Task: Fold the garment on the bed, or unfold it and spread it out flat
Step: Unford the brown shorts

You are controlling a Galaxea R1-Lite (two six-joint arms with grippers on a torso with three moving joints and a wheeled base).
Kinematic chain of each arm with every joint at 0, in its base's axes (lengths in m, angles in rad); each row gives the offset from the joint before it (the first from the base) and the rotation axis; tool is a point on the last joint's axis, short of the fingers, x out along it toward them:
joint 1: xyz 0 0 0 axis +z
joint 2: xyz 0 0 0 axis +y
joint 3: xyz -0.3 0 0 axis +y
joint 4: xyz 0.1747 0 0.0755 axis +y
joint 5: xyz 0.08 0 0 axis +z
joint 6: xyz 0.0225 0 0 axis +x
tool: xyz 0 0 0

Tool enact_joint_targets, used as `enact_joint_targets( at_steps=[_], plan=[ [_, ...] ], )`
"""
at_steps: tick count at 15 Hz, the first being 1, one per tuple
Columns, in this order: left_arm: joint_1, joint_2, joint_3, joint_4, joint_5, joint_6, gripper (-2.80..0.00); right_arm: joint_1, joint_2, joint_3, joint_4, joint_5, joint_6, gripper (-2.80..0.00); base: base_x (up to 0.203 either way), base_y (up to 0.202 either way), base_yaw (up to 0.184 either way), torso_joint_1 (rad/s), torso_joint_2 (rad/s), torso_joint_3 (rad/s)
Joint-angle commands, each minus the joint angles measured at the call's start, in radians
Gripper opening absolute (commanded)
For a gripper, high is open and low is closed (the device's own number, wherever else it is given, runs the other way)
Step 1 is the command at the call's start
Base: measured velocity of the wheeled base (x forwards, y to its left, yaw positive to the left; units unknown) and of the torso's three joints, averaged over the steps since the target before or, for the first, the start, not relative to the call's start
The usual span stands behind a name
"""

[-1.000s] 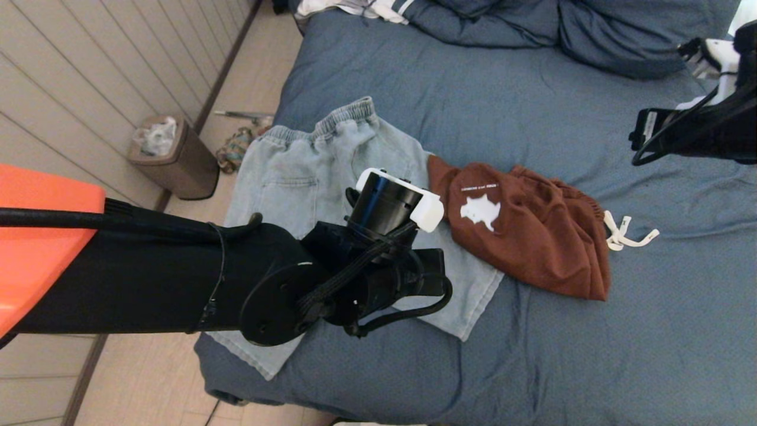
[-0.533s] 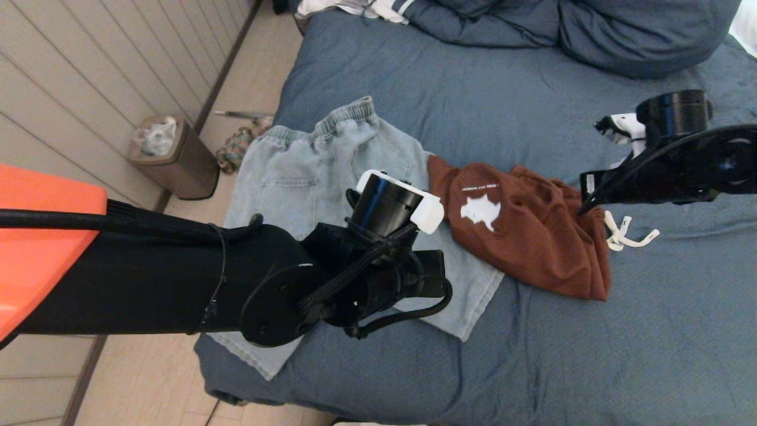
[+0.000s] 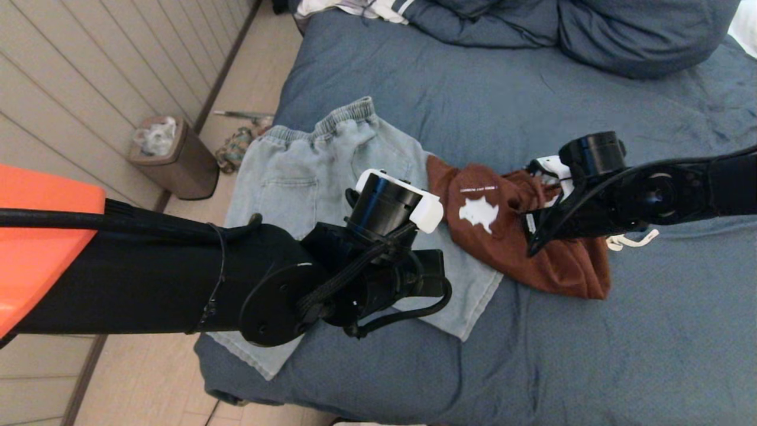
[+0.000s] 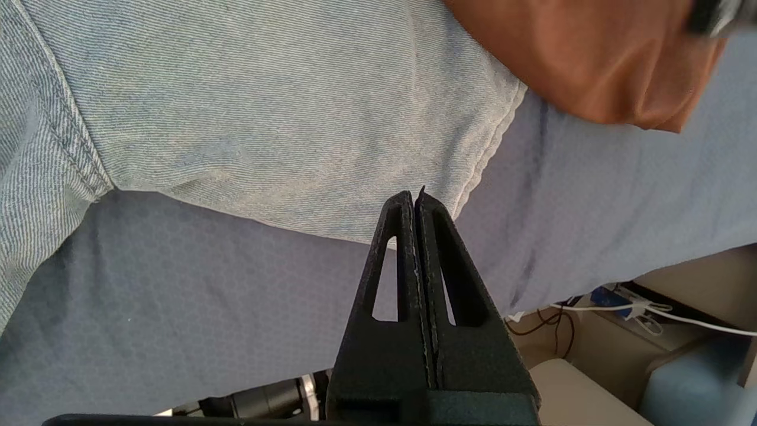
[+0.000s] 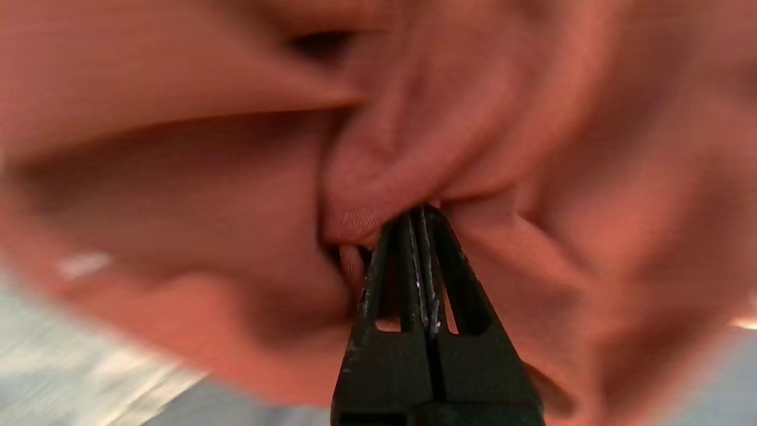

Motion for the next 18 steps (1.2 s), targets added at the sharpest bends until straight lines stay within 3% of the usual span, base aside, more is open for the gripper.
enact_joint_targets(
  at_steps=[1,5,8,12,18],
  plan=[
    [0.000,-0.001,0.000,-0.001,0.003,-0.004,-2.80,0.094,-0.007,0.049,0.003,0.001,0.002,-2.80,0.000,0.000,0.000,0.000,0.00,0.000],
    [0.000,-0.006,0.000,-0.002,0.003,-0.005,-2.80,0.289,-0.093,0.162,0.003,0.001,0.002,-2.80,0.000,0.000,0.000,0.000,0.00,0.000],
    [0.000,-0.037,0.002,-0.004,0.004,-0.008,-2.80,0.343,-0.167,0.229,0.002,0.001,-0.037,-2.80,0.000,0.000,0.000,0.000,0.00,0.000],
    [0.000,-0.058,0.003,-0.004,0.003,-0.008,-2.80,0.299,-0.203,0.184,-0.004,0.002,-0.039,-2.80,0.000,0.000,0.000,0.000,0.00,0.000],
    [0.000,-0.053,0.002,-0.006,0.005,-0.014,-2.80,0.069,-0.088,0.033,-0.085,-0.018,0.025,-2.80,0.000,0.000,0.000,0.000,0.00,0.000]
  ],
)
